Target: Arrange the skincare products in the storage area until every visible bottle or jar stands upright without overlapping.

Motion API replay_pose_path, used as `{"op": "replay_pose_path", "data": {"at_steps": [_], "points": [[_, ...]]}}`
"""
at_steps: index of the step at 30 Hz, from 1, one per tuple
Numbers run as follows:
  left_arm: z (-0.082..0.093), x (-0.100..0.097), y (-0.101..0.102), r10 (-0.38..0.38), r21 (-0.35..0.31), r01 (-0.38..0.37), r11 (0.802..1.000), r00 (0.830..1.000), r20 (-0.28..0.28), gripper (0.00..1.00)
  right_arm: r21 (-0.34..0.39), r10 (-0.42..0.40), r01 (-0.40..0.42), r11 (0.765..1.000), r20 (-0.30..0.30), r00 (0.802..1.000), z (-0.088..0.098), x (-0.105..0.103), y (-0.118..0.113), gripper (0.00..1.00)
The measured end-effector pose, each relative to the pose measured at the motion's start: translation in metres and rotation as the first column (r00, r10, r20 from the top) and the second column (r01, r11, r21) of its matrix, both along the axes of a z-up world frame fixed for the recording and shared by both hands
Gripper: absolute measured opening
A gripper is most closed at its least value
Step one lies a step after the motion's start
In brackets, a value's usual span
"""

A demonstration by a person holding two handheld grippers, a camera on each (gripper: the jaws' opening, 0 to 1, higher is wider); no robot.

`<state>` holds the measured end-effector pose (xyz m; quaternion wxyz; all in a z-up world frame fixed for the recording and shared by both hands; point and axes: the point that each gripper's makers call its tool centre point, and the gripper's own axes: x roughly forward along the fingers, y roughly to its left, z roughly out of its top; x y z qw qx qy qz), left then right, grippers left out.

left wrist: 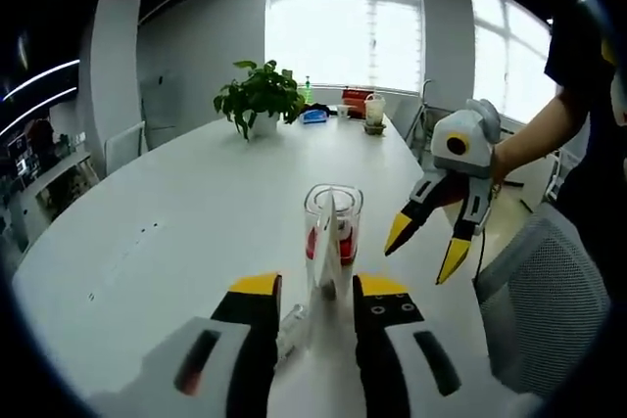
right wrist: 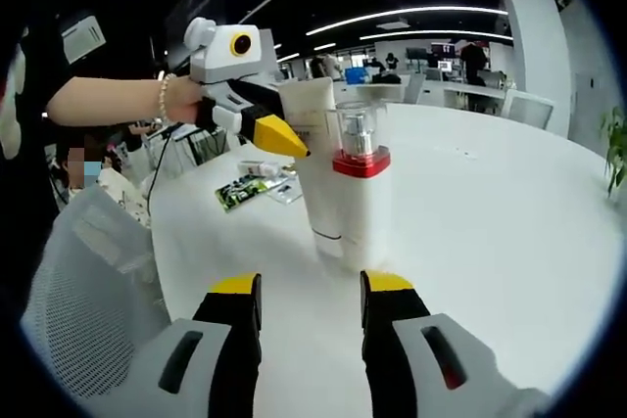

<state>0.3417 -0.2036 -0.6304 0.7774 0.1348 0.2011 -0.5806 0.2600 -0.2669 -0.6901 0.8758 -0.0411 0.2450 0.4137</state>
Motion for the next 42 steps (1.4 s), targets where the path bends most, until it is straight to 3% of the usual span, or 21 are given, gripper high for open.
{"op": "replay_pose_path", "data": {"at_steps": [11,18,26,32,37,42], "points": [[0.0,-0.013,0.02,0.087,0.012,-0.087,0.996,0.996,-0.027,0.38,-0.003,-0.004,0.004,1.0,0.012,1.0,0.005,-0.002,0.004,0.5],[-0.002,-0.023,0.035,0.167,0.02,-0.166,0.986,0.984,-0.059,0.43,-0.003,0.0,0.0,1.0,0.015,1.0,0.006,-0.003,0.01,0.56],[0.0,-0.036,0.051,0.245,-0.008,-0.247,0.969,0.965,-0.089,0.53,-0.009,0.01,-0.01,1.0,0.017,1.0,0.008,-0.004,0.014,0.63],[-0.004,-0.047,0.074,0.289,-0.043,-0.297,0.954,0.948,-0.135,0.6,-0.018,-0.02,0.02,1.0,0.003,1.0,0.01,-0.007,0.014,0.66],[-0.013,-0.058,0.099,0.341,-0.054,-0.358,0.932,0.92,-0.195,0.67,-0.032,-0.054,0.054,0.998,0.005,0.999,0.013,-0.008,0.013,0.69],[-0.018,-0.067,0.117,0.363,-0.051,-0.381,0.923,0.907,-0.212,0.71,-0.049,-0.078,0.078,0.996,0.005,0.997,0.015,-0.009,0.012,0.72]]}}
